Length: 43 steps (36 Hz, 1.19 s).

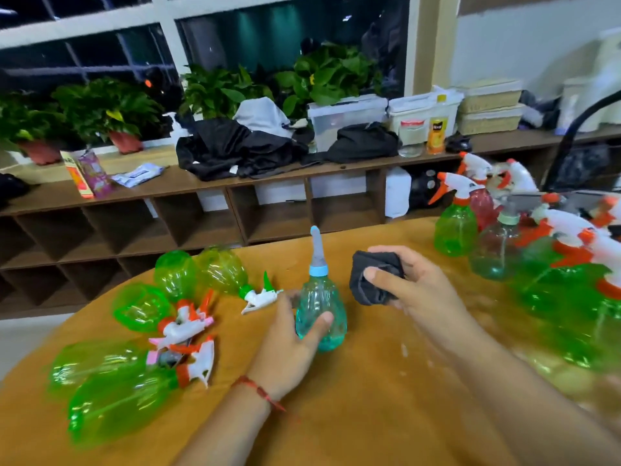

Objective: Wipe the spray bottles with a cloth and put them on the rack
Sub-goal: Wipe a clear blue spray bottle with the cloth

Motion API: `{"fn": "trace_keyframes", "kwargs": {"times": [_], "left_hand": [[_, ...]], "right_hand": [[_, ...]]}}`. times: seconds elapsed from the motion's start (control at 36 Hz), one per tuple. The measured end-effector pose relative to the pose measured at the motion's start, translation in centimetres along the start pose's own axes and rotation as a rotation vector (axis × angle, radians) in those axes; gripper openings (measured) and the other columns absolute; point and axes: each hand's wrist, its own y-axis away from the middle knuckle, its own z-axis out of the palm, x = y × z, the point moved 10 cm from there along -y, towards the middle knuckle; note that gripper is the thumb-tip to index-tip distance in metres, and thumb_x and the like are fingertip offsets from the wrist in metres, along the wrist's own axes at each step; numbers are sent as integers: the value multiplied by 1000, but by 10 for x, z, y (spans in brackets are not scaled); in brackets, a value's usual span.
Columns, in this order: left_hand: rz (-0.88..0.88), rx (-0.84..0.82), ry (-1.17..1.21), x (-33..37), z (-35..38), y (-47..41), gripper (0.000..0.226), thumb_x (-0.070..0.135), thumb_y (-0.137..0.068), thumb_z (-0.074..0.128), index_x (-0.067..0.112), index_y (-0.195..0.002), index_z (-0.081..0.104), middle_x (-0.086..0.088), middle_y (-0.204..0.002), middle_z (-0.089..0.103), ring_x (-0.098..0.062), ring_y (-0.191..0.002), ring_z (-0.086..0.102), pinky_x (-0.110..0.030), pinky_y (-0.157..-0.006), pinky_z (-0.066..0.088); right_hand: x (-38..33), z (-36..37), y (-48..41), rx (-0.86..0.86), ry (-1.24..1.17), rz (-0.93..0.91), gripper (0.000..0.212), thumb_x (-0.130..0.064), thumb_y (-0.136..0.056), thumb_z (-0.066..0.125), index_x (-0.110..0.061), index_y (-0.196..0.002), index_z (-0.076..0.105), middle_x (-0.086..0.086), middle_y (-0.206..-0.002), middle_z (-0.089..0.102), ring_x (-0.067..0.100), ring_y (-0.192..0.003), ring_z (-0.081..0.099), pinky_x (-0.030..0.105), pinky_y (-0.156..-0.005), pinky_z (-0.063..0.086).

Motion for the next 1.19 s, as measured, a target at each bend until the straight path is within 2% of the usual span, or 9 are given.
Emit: {"fn": "trace_keyframes", "kwargs": {"times": [0.19,0.25,0.36,0.53,0.64,0.78,0.86,1.14,1.19], "left_hand": [[32,0,1,6,2,-5,47,48,-90,81,32,-126,54,22,-120,70,1,-111,68,-20,-95,53],[37,-1,-10,4,0,-2,56,58,-88,80,35,-131,52,23,-125,69,2,-114,67,-22,-97,53],[70,-23,-28,1,-2,2,58,58,-95,71,37,-144,46,27,-134,65,4,-123,64,-18,-100,51],[67,-15,182,3,-2,2,49,42,-100,62,30,-147,51,13,-135,70,-9,-127,66,-41,-107,53],[93,-34,327,17,2,9,45,34,-99,61,25,-143,57,7,-134,71,-11,-125,66,-26,-100,54],[47,-127,540,24,17,17,41,37,-98,63,31,-138,64,-3,-137,70,-25,-129,67,-46,-107,52],[-7,-135,634,26,26,19,36,40,-96,62,36,-131,69,-2,-134,73,-24,-126,69,-44,-101,55],[-120,19,836,12,13,10,45,33,-109,47,27,-153,52,-9,-139,70,-31,-127,69,-48,-93,62],[-119,85,805,1,-2,6,45,41,-106,56,34,-151,55,-4,-144,67,-28,-133,65,-58,-104,55]], "right_hand": [[34,-11,-19,95,45,-65,36,3,-93,73,-27,-114,75,-1,-108,79,18,-99,74,40,-85,60],[40,-13,-14,115,24,-79,36,4,-93,73,-24,-115,74,-1,-109,79,19,-100,74,34,-82,58],[32,-9,-5,84,55,-154,30,8,-92,72,-13,-114,70,2,-107,78,3,-77,70,6,-51,47],[23,15,3,-43,30,-334,32,21,-85,71,-8,-100,69,5,-119,78,19,-116,72,29,-101,56],[13,27,14,-88,36,-433,30,18,-86,71,-7,-101,71,5,-122,76,22,-122,70,31,-104,54],[1,26,17,-35,88,-524,38,25,-88,67,-7,-108,75,5,-130,74,28,-127,67,47,-107,53],[-3,29,17,-27,175,-537,45,27,-87,65,-8,-112,76,0,-133,72,26,-129,66,43,-107,54],[1,61,37,-237,583,-639,34,-10,-95,76,-18,-128,76,-8,-151,58,17,-139,57,37,-113,48],[1,69,43,-302,627,-672,33,-14,-96,76,-19,-129,76,-8,-151,57,19,-139,55,37,-114,46]]}}
